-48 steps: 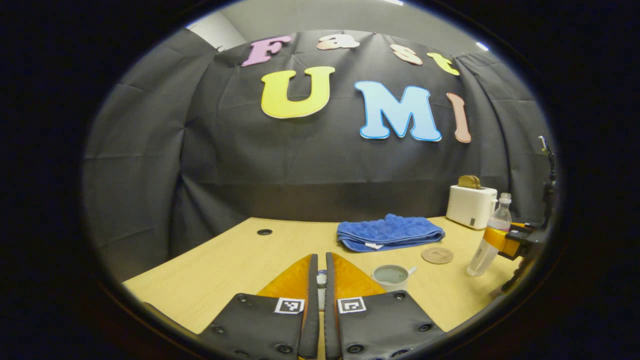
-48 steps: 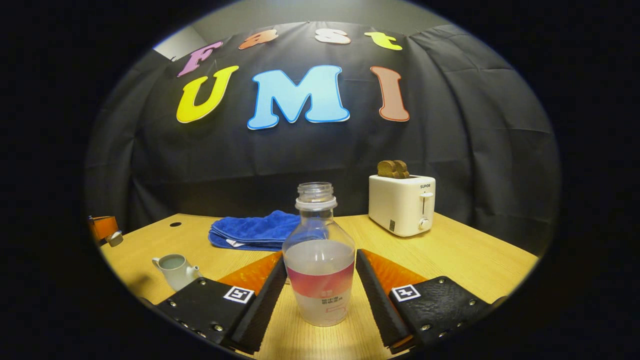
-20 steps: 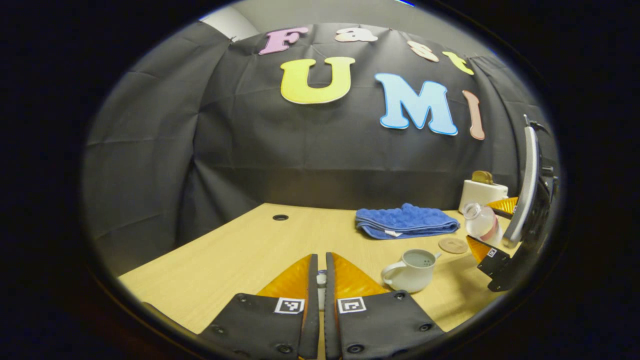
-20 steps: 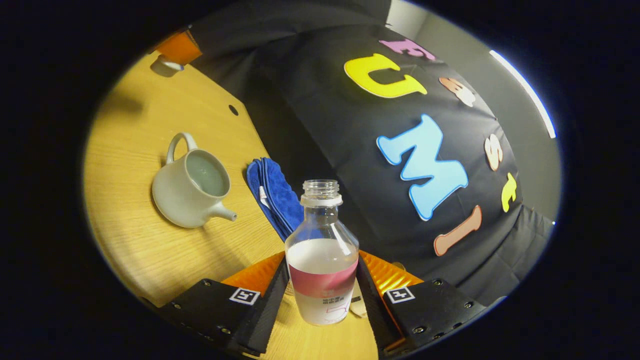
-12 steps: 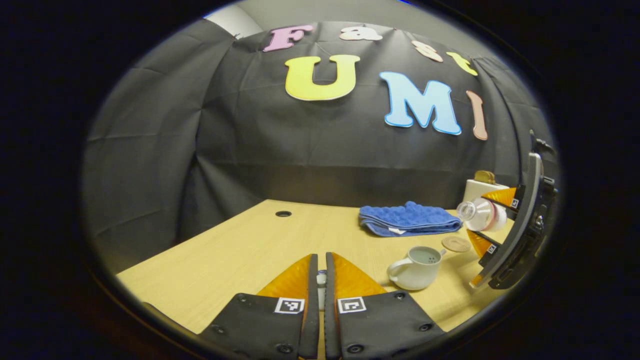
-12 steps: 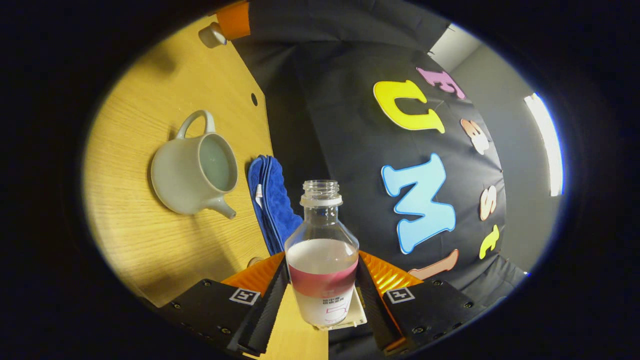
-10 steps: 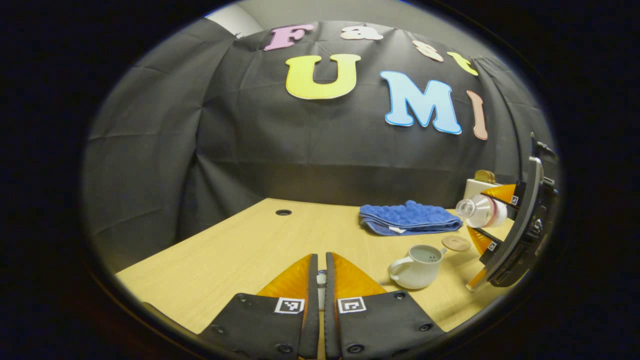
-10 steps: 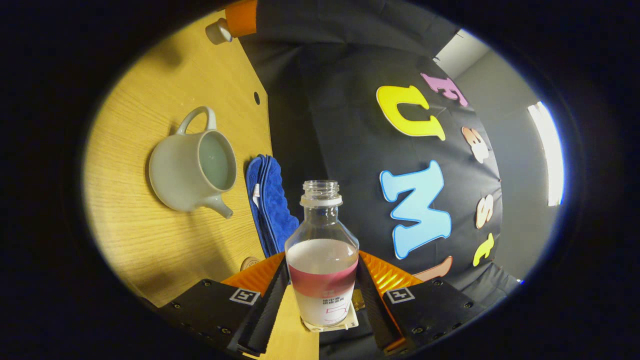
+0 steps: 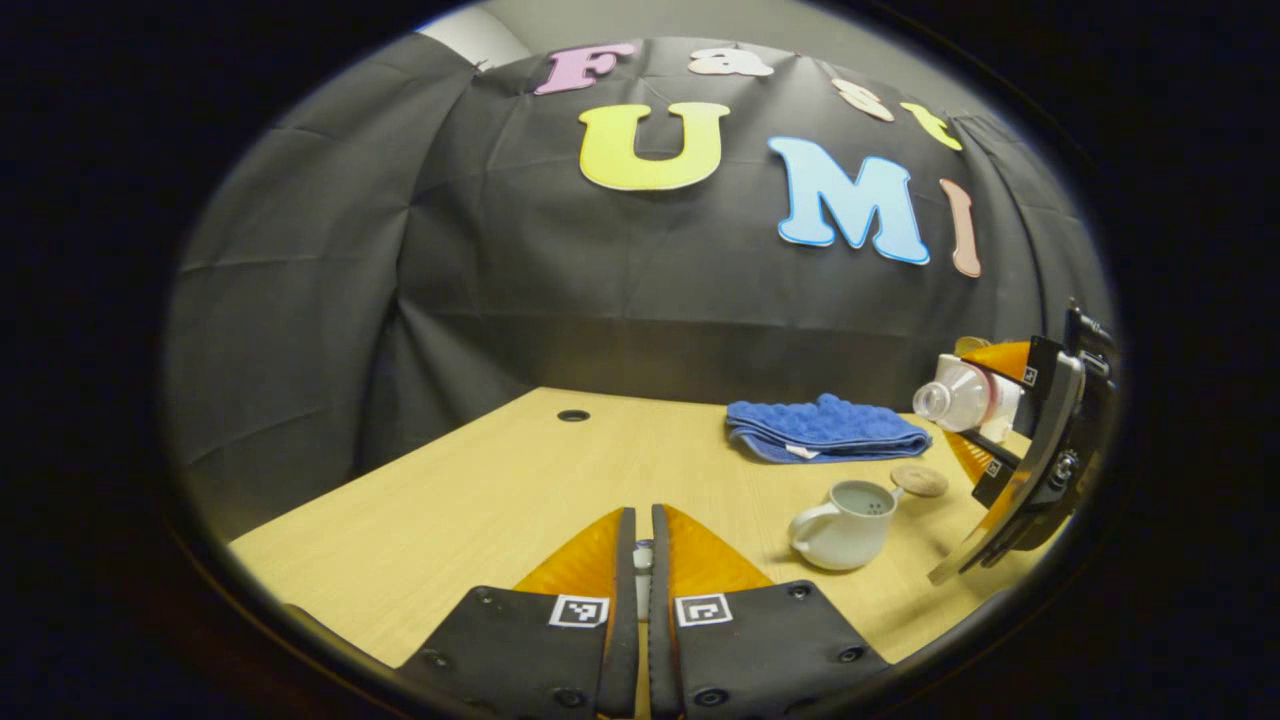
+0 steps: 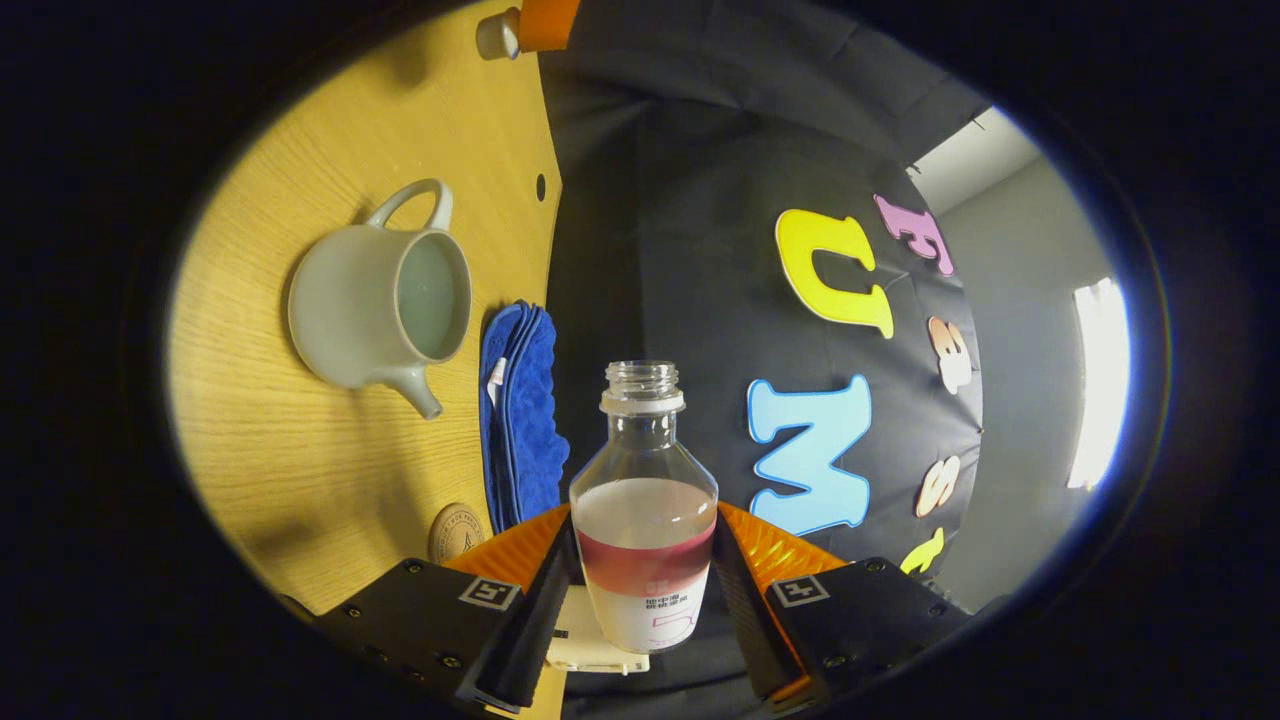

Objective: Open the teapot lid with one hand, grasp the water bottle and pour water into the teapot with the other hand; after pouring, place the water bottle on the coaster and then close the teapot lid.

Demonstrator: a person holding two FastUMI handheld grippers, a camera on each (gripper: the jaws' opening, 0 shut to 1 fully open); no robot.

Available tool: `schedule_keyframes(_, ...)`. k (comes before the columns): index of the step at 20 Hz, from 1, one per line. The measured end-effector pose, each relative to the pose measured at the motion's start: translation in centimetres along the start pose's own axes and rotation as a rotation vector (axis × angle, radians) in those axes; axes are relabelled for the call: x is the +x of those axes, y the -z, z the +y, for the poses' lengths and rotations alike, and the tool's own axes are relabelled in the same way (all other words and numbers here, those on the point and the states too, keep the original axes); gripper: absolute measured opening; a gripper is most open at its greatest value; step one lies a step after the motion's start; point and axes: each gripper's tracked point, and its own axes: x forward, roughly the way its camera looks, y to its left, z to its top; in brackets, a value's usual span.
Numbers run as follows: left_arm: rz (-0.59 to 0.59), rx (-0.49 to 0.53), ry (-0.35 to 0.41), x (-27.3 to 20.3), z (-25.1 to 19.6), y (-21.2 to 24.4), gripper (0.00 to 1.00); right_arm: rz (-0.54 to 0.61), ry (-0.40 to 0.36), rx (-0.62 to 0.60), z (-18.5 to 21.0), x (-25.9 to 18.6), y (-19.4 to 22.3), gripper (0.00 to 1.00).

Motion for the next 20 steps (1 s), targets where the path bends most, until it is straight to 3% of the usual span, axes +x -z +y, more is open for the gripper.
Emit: schedule_keyframes(20,0.03,-0.011,-0.007,0.3,0.5,1.1,0.11,-0.094,0.072,-0.202,-1.7,0.1,-1.4,0.76)
